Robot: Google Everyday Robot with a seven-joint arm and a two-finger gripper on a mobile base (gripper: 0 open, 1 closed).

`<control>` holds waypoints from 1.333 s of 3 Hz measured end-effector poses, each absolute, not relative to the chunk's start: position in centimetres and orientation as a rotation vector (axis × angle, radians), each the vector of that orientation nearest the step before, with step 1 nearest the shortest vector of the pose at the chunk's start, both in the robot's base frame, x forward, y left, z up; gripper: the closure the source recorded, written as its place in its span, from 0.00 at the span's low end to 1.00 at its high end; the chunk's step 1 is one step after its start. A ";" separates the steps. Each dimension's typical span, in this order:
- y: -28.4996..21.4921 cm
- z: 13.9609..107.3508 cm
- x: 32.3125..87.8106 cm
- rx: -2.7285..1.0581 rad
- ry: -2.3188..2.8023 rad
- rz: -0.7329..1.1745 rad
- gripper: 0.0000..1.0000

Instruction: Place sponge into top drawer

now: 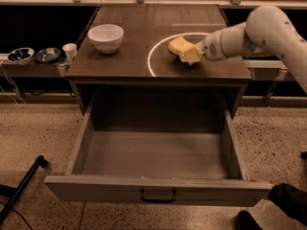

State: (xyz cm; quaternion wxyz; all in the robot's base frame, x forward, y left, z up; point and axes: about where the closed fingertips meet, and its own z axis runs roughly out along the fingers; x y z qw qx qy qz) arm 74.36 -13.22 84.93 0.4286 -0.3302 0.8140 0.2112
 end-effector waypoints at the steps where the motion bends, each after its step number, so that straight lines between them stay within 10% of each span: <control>1: -12.1 85.5 67.2 -0.914 1.918 0.608 1.00; 4: -11.9 84.5 64.8 -0.999 1.872 0.592 1.00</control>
Offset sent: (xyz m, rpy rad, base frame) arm -0.0620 0.0097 0.0049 0.0482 -0.0520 0.0948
